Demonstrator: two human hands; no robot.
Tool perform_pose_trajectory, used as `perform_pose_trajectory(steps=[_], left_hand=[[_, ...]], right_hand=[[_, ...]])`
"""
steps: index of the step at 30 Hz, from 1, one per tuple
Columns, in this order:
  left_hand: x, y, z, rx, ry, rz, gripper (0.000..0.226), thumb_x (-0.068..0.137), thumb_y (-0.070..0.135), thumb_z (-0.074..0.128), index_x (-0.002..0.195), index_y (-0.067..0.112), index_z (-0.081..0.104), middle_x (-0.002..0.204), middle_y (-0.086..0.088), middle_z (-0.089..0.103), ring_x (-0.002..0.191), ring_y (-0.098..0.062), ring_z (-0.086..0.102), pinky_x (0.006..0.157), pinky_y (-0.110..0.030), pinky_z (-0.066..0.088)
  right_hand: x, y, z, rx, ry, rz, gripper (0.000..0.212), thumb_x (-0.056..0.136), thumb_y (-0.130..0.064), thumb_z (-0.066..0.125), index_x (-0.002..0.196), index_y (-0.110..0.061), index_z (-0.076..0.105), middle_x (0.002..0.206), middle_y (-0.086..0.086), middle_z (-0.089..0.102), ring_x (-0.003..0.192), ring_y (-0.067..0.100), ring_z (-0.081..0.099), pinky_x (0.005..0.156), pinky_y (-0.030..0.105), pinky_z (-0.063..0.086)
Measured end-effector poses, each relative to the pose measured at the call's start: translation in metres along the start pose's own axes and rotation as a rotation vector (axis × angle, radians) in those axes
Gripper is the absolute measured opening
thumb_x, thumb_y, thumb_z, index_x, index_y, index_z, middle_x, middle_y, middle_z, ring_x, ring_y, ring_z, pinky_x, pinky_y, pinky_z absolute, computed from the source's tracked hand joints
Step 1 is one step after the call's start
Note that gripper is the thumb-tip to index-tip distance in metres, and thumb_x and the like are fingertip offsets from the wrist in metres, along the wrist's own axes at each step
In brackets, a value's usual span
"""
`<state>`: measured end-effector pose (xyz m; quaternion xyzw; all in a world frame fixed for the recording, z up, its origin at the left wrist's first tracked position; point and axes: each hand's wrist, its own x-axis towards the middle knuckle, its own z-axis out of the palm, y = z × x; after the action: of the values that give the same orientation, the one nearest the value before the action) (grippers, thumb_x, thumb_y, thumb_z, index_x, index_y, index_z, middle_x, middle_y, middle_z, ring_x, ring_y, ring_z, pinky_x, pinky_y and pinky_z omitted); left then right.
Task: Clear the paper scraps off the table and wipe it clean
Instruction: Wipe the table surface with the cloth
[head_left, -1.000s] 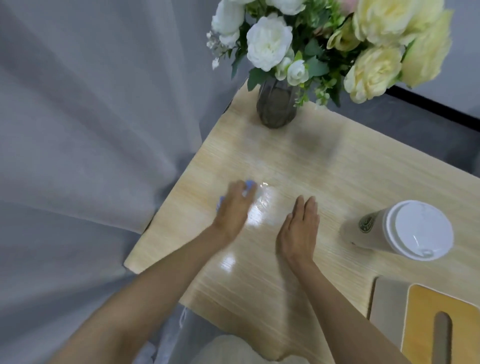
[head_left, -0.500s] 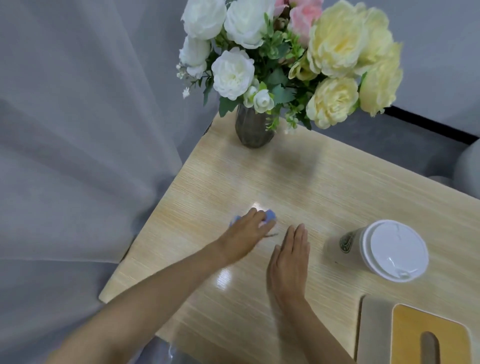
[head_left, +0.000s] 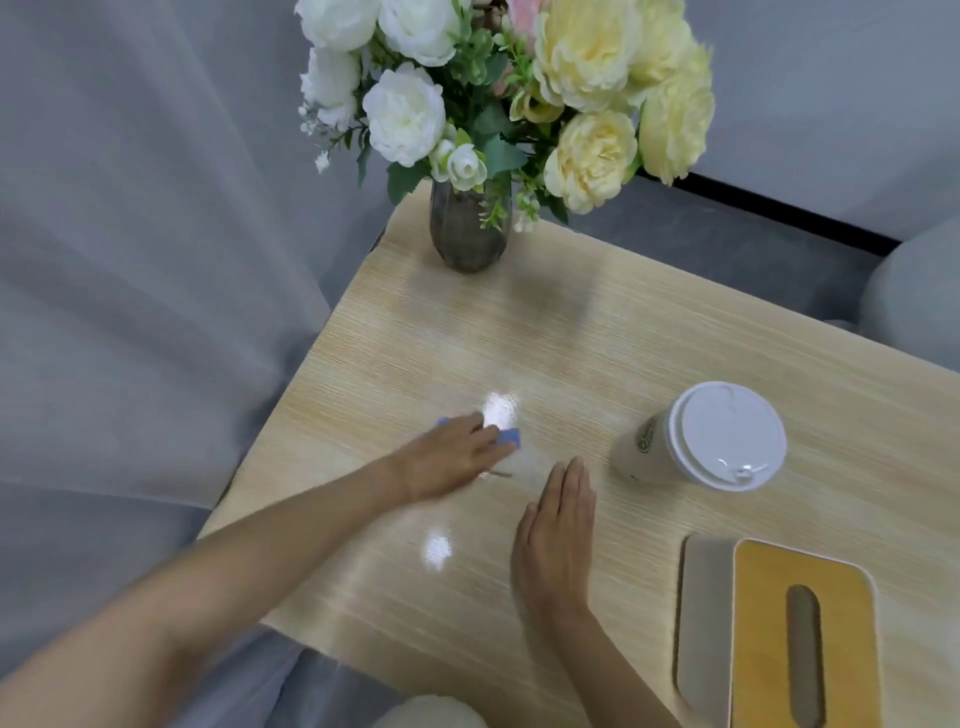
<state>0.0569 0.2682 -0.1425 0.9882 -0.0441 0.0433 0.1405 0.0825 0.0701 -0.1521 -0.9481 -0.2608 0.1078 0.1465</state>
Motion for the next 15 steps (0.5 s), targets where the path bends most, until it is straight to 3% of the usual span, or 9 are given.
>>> perform_pose_trajectory(steps=[2, 3, 4, 6, 8, 11, 13, 15], left_hand=[[-0.001, -0.038, -0.033, -0.171, 0.044, -0.338, 0.017, 0.085, 0.020, 0.065, 0.084, 0.035, 0.056, 0.078, 0.006, 0.049, 0.075, -0.015, 0.043, 0.075, -0.038, 0.042], [-0.005, -0.052, -0.038, -0.235, 0.200, -0.632, 0.015, 0.088, 0.026, 0.061, 0.077, 0.035, 0.055, 0.078, 0.004, 0.047, 0.076, -0.018, 0.043, 0.076, -0.039, 0.037], [-0.008, -0.060, -0.041, -0.267, 0.299, -0.857, 0.014, 0.089, 0.021, 0.058, 0.082, 0.033, 0.059, 0.085, -0.001, 0.049, 0.081, -0.025, 0.045, 0.076, -0.041, 0.036], [-0.005, -0.041, -0.030, -0.160, 0.297, -0.998, 0.032, 0.088, 0.001, 0.049, 0.115, 0.016, 0.059, 0.112, -0.017, 0.048, 0.101, -0.032, 0.045, 0.082, -0.039, 0.039], [-0.005, 0.011, -0.011, -0.202, 0.269, -0.894, 0.045, 0.086, -0.004, 0.047, 0.127, 0.012, 0.054, 0.118, -0.015, 0.048, 0.105, -0.025, 0.040, 0.079, -0.032, 0.039], [-0.031, 0.084, 0.020, -0.109, 0.095, -0.232, 0.049, 0.075, -0.001, 0.049, 0.119, 0.015, 0.061, 0.095, -0.004, 0.059, 0.083, -0.019, 0.048, 0.061, -0.027, 0.043], [-0.052, 0.066, 0.017, 0.050, -0.030, 0.142, 0.046, 0.077, 0.003, 0.053, 0.122, 0.011, 0.054, 0.089, -0.005, 0.062, 0.075, -0.022, 0.054, 0.057, -0.032, 0.048], [-0.063, 0.022, 0.005, 0.186, -0.048, 0.165, 0.048, 0.080, 0.020, 0.060, 0.127, 0.013, 0.051, 0.094, -0.006, 0.061, 0.083, -0.024, 0.053, 0.068, -0.043, 0.051]], right_hand=[[-0.003, 0.005, -0.001, 0.004, -0.001, 0.011, 0.058, 0.097, -0.024, 0.017, 0.147, 0.004, 0.017, 0.157, 0.020, 0.011, 0.146, 0.025, 0.004, 0.118, 0.035, 0.001], [-0.005, 0.006, -0.002, 0.015, -0.014, 0.013, 0.059, 0.097, -0.027, 0.013, 0.148, 0.002, 0.013, 0.158, 0.017, 0.006, 0.146, 0.022, -0.001, 0.118, 0.034, -0.002], [-0.006, 0.007, -0.002, 0.016, -0.025, 0.009, 0.059, 0.098, -0.028, 0.011, 0.149, 0.001, 0.009, 0.159, 0.015, 0.002, 0.146, 0.020, -0.005, 0.118, 0.032, -0.004], [-0.007, 0.006, -0.001, 0.009, -0.013, 0.008, 0.058, 0.099, -0.027, 0.012, 0.149, 0.001, 0.010, 0.159, 0.015, 0.002, 0.146, 0.021, -0.004, 0.118, 0.033, -0.004], [-0.007, 0.004, -0.001, 0.020, -0.005, 0.036, 0.054, 0.100, -0.021, 0.020, 0.149, 0.003, 0.015, 0.158, 0.018, 0.006, 0.147, 0.025, 0.002, 0.119, 0.035, -0.001], [-0.009, 0.004, 0.001, 0.065, -0.009, 0.061, 0.056, 0.096, -0.003, 0.035, 0.148, 0.004, 0.015, 0.157, 0.019, 0.004, 0.147, 0.028, 0.004, 0.120, 0.039, 0.005], [-0.012, 0.008, 0.001, 0.046, 0.007, 0.038, 0.061, 0.089, 0.006, 0.042, 0.146, 0.006, 0.021, 0.156, 0.023, 0.010, 0.146, 0.031, 0.007, 0.120, 0.043, 0.012], [-0.015, 0.011, -0.003, 0.037, 0.000, 0.035, 0.063, 0.086, 0.011, 0.041, 0.146, 0.004, 0.023, 0.156, 0.023, 0.012, 0.146, 0.032, 0.008, 0.119, 0.043, 0.015]])
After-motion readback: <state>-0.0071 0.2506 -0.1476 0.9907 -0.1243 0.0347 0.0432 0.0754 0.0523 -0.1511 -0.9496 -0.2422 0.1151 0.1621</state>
